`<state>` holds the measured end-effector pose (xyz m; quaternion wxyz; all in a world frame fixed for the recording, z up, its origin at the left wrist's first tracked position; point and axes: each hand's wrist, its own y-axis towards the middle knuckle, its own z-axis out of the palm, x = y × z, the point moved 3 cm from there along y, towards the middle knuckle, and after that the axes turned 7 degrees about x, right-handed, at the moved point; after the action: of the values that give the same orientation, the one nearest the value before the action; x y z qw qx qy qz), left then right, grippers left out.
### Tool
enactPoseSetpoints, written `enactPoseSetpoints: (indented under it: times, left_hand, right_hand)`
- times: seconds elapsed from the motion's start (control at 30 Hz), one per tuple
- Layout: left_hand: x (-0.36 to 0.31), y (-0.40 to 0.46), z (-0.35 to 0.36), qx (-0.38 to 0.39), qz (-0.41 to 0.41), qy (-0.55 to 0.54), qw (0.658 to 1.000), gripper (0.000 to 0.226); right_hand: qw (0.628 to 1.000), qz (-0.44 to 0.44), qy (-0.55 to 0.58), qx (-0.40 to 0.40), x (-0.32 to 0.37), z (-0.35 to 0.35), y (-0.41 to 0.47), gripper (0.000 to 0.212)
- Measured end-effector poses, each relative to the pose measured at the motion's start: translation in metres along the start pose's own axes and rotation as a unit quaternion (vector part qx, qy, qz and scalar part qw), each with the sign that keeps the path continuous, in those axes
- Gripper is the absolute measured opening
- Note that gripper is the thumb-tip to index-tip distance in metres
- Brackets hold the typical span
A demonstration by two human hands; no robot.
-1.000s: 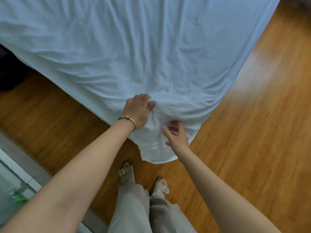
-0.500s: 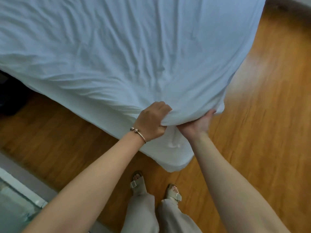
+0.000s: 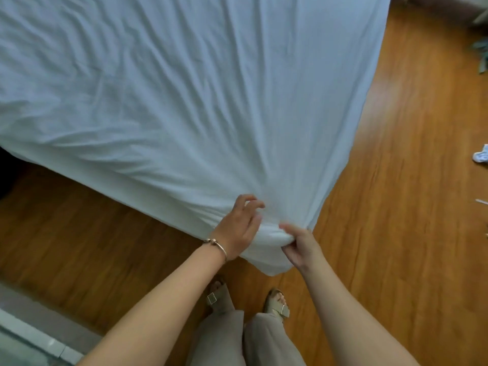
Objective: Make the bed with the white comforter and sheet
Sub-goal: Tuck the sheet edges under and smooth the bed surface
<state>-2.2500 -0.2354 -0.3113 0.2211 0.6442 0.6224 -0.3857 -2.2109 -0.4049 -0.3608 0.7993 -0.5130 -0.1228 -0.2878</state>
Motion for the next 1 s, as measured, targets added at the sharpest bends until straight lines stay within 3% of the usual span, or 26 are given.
enactPoseSetpoints:
  times: [0.07, 0.1, 0.17, 0.23, 0.3, 0.33, 0.4, 0.47, 0.67, 0.7, 0.77, 0.87, 0.93, 1.0]
  left_hand:
    - [0.012, 0.002, 0.021, 0.054, -0.100, 0.092, 0.989, 0.047]
    - [0.018, 0.001, 0.032, 0.056, -0.135, 0.115, 0.983, 0.053]
    - [0.020, 0.002, 0.039, 0.041, -0.171, 0.108, 0.978, 0.057]
    - [0.018, 0.013, 0.027, 0.038, -0.166, 0.121, 0.978, 0.066]
    - [0.022, 0.035, 0.009, 0.036, -0.127, 0.246, 0.960, 0.094]
    - [0.028, 0.045, 0.003, 0.050, -0.119, 0.295, 0.947, 0.110]
    - [0.044, 0.054, 0.006, 0.104, -0.149, 0.326, 0.928, 0.132]
    - [0.058, 0.050, 0.030, 0.134, -0.197, 0.305, 0.922, 0.139]
    - [0.071, 0.050, 0.056, 0.072, -0.222, 0.318, 0.919, 0.142]
    - [0.073, 0.044, 0.057, 0.054, -0.206, 0.309, 0.927, 0.137]
    - [0.078, 0.029, 0.060, 0.037, -0.177, 0.283, 0.942, 0.123]
    - [0.080, 0.013, 0.069, 0.050, -0.170, 0.232, 0.956, 0.106]
    - [0.084, 0.009, 0.064, 0.058, -0.148, 0.218, 0.963, 0.097]
    - [0.093, 0.008, 0.041, 0.108, -0.086, 0.237, 0.962, 0.083]
  right_hand:
    - [0.990, 0.034, -0.090, -0.105, -0.005, -0.014, 0.000, 0.070]
    - [0.968, 0.049, -0.188, -0.162, -0.005, -0.016, 0.000, 0.074]
    - [0.872, 0.038, -0.418, -0.253, 0.008, -0.009, 0.000, 0.097]
    - [0.739, -0.133, -0.594, -0.289, 0.026, 0.007, -0.002, 0.106]
    - [0.631, -0.296, -0.694, -0.179, 0.037, 0.032, 0.001, 0.101]
    - [0.603, -0.298, -0.732, -0.108, 0.036, 0.037, 0.009, 0.101]
    - [0.569, -0.168, -0.804, -0.025, 0.026, 0.022, 0.029, 0.106]
    - [0.524, -0.035, -0.851, -0.009, 0.007, -0.017, 0.036, 0.108]
    - [0.451, 0.032, -0.892, -0.025, -0.001, -0.041, 0.042, 0.105]
    - [0.454, 0.026, -0.890, -0.031, 0.001, -0.035, 0.040, 0.108]
    - [0.498, -0.053, -0.862, -0.075, 0.010, -0.012, 0.036, 0.117]
    - [0.540, -0.214, -0.809, -0.093, 0.027, 0.045, 0.051, 0.088]
    - [0.509, -0.207, -0.836, 0.005, 0.019, 0.060, 0.063, 0.070]
    - [0.499, -0.097, -0.861, 0.035, 0.003, 0.033, 0.056, 0.063]
